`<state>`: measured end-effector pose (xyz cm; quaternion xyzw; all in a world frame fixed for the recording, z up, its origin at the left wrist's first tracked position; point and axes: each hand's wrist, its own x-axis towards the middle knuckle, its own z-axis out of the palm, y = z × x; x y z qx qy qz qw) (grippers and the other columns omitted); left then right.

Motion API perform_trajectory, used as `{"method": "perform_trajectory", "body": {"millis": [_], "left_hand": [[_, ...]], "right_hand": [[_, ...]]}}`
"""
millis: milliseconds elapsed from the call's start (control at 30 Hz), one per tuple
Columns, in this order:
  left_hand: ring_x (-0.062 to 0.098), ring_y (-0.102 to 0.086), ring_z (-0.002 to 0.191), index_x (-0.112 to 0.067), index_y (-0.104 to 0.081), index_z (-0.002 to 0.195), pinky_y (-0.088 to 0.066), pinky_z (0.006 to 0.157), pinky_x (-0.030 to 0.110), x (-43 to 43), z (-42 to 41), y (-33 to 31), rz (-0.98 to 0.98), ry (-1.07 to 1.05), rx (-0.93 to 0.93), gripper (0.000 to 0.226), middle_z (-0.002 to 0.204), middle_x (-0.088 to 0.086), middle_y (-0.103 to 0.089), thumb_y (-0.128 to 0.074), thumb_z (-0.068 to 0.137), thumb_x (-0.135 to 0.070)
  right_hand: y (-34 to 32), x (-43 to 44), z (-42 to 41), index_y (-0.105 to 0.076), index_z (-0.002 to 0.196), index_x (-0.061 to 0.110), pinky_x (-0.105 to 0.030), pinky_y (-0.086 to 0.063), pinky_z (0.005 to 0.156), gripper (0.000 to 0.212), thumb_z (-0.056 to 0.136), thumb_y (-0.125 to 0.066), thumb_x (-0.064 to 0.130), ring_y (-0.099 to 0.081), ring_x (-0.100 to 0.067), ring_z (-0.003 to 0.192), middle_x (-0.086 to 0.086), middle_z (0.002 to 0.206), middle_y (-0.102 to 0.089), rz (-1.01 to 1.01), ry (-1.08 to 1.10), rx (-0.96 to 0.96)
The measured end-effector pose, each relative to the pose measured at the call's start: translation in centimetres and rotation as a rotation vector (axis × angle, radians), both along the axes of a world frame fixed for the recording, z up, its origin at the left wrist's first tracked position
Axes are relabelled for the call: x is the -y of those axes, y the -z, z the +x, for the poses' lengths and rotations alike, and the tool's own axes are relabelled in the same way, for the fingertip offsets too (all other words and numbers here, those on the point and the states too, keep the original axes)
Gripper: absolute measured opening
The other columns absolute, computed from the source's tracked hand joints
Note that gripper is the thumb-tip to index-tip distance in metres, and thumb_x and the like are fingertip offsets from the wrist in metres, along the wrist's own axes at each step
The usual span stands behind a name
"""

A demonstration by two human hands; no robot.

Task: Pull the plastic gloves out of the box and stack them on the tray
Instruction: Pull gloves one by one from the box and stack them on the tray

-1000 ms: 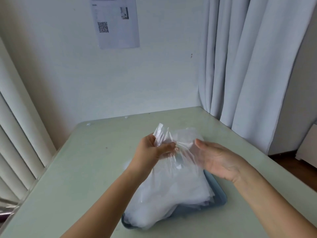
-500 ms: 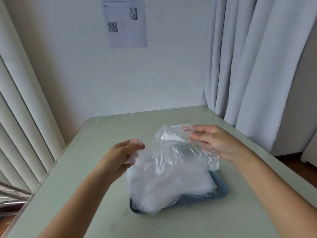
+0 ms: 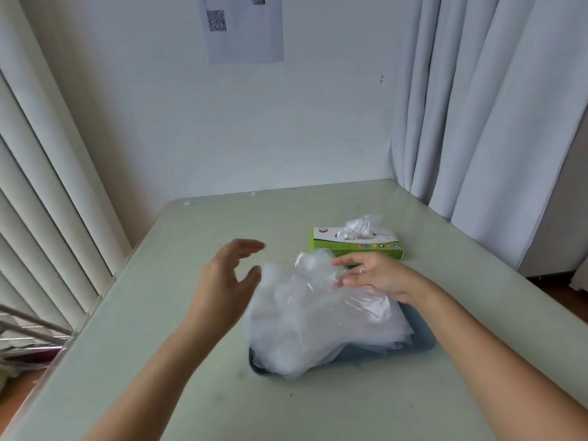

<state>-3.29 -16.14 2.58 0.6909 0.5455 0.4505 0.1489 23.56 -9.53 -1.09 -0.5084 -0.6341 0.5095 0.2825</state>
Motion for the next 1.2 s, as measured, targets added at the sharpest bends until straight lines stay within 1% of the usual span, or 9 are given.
{"method": "perform_trajectory", "body": {"millis": [100, 267, 500, 700, 767, 833, 900, 967, 1200], "left_hand": [[-0.003, -0.055, 0.103, -0.022, -0.064, 0.114, -0.031, 0.086, -0.003, 0.9, 3.0, 0.7, 0.052, 0.197, -0.18, 0.028, 0.113, -0.014, -0.063, -0.06, 0.09, -0.009], [0.012, -0.044, 0.129, -0.014, -0.048, 0.138, -0.026, 0.101, 0.009, 1.3, 7.6, 3.1, -0.059, 0.478, -0.397, 0.039, 0.144, -0.002, -0.046, -0.043, 0.1, -0.02], [0.019, -0.003, 0.148, -0.011, -0.01, 0.153, 0.001, 0.117, 0.027, 1.7, 9.8, 6.6, -0.318, 0.545, -0.82, 0.062, 0.161, 0.001, -0.006, -0.011, 0.1, -0.044], [0.02, 0.0, 0.148, -0.02, -0.009, 0.153, -0.003, 0.115, 0.054, 1.7, 9.9, 7.2, -0.373, 0.504, -0.842, 0.058, 0.16, -0.009, -0.004, -0.012, 0.101, -0.044], [0.021, -0.001, 0.147, -0.02, -0.01, 0.153, -0.003, 0.115, 0.056, 1.6, 9.9, 7.4, -0.364, 0.494, -0.832, 0.053, 0.16, -0.008, -0.005, -0.016, 0.103, -0.039], [0.022, -0.001, 0.147, -0.021, -0.01, 0.153, -0.003, 0.115, 0.056, 1.6, 9.9, 7.4, -0.351, 0.484, -0.815, 0.052, 0.16, -0.007, -0.007, -0.018, 0.104, -0.035], [0.022, 0.001, 0.148, -0.026, -0.006, 0.153, 0.001, 0.116, 0.053, 1.9, 9.6, 7.0, -0.367, 0.46, -0.82, 0.052, 0.16, -0.007, -0.003, -0.019, 0.104, -0.037], [0.023, -0.003, 0.147, -0.032, -0.008, 0.152, 0.002, 0.116, 0.051, 2.2, 8.8, 6.8, -0.409, 0.391, -0.873, 0.052, 0.161, -0.002, -0.004, -0.02, 0.102, -0.044], [0.03, -0.04, 0.132, -0.01, -0.034, 0.141, -0.012, 0.115, 0.049, 1.0, 3.3, 2.4, -0.46, -0.319, -1.105, 0.062, 0.141, 0.014, -0.044, -0.017, 0.099, -0.053]], "right_hand": [[0.8, -0.4, 0.3, -0.059, 0.122, 0.014, -0.012, -0.047, 0.08, 0.041, 0.085, -0.066, -0.002, -0.067, -0.005, 0.095, -0.003, 0.084, -0.074, 0.024, -0.015, 0.031], [1.6, -0.9, 0.6, -0.061, 0.12, 0.022, -0.017, -0.048, 0.09, 0.045, 0.081, -0.072, 0.004, -0.06, -0.003, 0.103, 0.004, 0.111, -0.066, 0.115, -0.007, 0.115], [2.1, -1.2, 1.1, -0.06, 0.121, 0.024, -0.022, -0.049, 0.086, 0.049, 0.078, -0.077, 0.01, -0.068, -0.011, 0.088, -0.004, 0.089, -0.071, 0.208, 0.053, 0.239], [0.7, 0.4, -0.1, -0.066, 0.091, 0.019, -0.024, -0.033, 0.076, 0.023, 0.073, -0.078, 0.012, -0.05, -0.007, 0.083, 0.008, 0.091, -0.057, 0.662, 0.232, 0.567], [0.1, 1.7, -0.9, -0.065, 0.088, 0.024, -0.024, -0.037, 0.078, 0.019, 0.078, -0.072, 0.009, -0.051, -0.001, 0.077, 0.012, 0.085, -0.058, 0.566, 0.091, 0.611], [0.1, 2.7, -1.7, -0.062, 0.118, 0.026, -0.024, -0.037, 0.092, 0.03, 0.09, -0.059, 0.014, -0.054, -0.007, 0.105, 0.008, 0.117, -0.061, 0.383, -0.141, 0.79], [0.2, 3.0, -1.6, -0.038, 0.144, 0.026, -0.024, -0.025, 0.108, 0.045, 0.1, -0.044, 0.021, -0.034, -0.013, 0.138, 0.005, 0.154, -0.031, 0.277, -0.324, 0.901], [0.1, 3.0, -1.1, -0.021, 0.151, 0.029, -0.023, -0.014, 0.114, 0.054, 0.101, -0.041, 0.029, -0.017, -0.01, 0.145, 0.009, 0.16, -0.007, 0.207, -0.385, 0.908], [0.4, 2.7, -0.2, -0.014, 0.152, 0.033, -0.021, -0.01, 0.115, 0.072, 0.094, -0.056, 0.037, -0.009, -0.008, 0.147, 0.011, 0.16, 0.002, 0.16, -0.408, 0.888]]}}
